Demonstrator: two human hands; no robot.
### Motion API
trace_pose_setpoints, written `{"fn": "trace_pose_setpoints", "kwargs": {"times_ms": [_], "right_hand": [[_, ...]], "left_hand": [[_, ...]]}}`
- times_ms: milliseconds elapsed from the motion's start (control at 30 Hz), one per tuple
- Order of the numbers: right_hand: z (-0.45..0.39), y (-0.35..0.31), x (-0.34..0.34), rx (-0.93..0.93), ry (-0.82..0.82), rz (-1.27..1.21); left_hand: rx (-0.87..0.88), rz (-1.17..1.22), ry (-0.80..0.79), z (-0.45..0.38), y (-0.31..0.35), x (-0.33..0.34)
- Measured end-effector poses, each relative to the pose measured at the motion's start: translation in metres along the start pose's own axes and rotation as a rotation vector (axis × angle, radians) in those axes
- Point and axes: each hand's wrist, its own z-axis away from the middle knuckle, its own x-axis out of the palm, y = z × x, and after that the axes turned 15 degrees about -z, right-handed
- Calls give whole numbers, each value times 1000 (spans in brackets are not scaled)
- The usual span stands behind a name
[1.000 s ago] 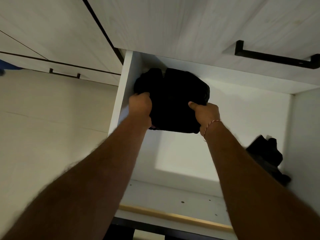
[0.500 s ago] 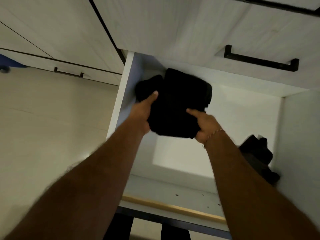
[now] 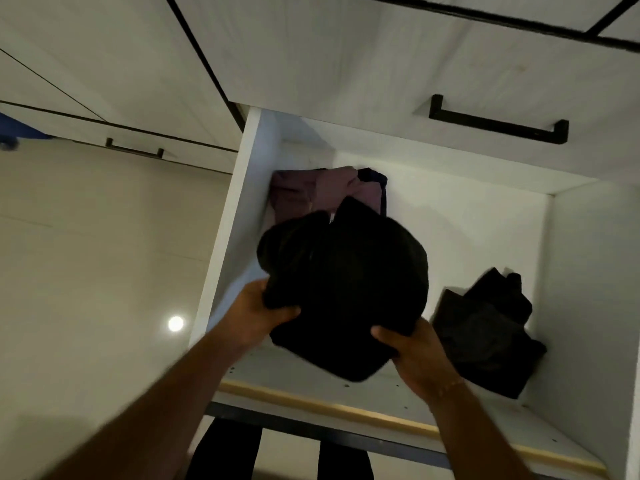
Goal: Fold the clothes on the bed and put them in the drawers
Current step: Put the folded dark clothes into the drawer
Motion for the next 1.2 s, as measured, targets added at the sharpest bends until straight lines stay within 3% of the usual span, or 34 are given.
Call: {"fn": "trace_pose_setpoints", "kwargs": {"times_ms": [100, 167, 233, 300, 333, 400, 467, 533, 600, 700, 767, 867, 933, 1067, 1200], "right_hand": [[-9, 32, -29, 155, 188, 367], [-20, 45, -40, 246, 316, 515], [-28, 49, -41, 121, 472, 652], [-30, 43, -26, -138, 529, 702], [-33, 37, -16, -239, 500, 742], [-47, 24, 4, -329, 404, 819], [-68, 7, 24, -366, 368, 825], [-89, -12, 42, -368, 384, 748], [-115, -34, 57, -330, 407, 558], [-153, -65, 76, -237, 450, 208], [-176, -74, 84, -218, 471, 167], [-194, -67, 93, -247, 463, 261], [-197, -62, 99, -250, 368, 128], [-196, -54, 106, -244, 206, 86], [-184, -50, 111, -453, 171, 271]], "left_hand": [[-238, -501, -131, -3, -39, 7], [-382, -793, -103, -14, -50, 12], [-292, -1035, 120, -24, -54, 20], [-1, -1118, 240, -32, -51, 35], [141, -1167, 192, -36, -48, 43], [295, -1302, -63, -47, -48, 57], [255, -1452, -323, -57, -50, 61], [178, -1509, -418, -65, -52, 59], [162, -1369, -285, -71, -46, 60], [136, -795, 269, -96, -20, 51], [68, -646, 475, -131, -5, 28], [-107, -557, 332, -175, 10, 0], [-116, -440, 289, -187, 14, -1], [2, -324, 337, -187, 10, 2], [201, -416, 546, -168, 9, 4]]}}
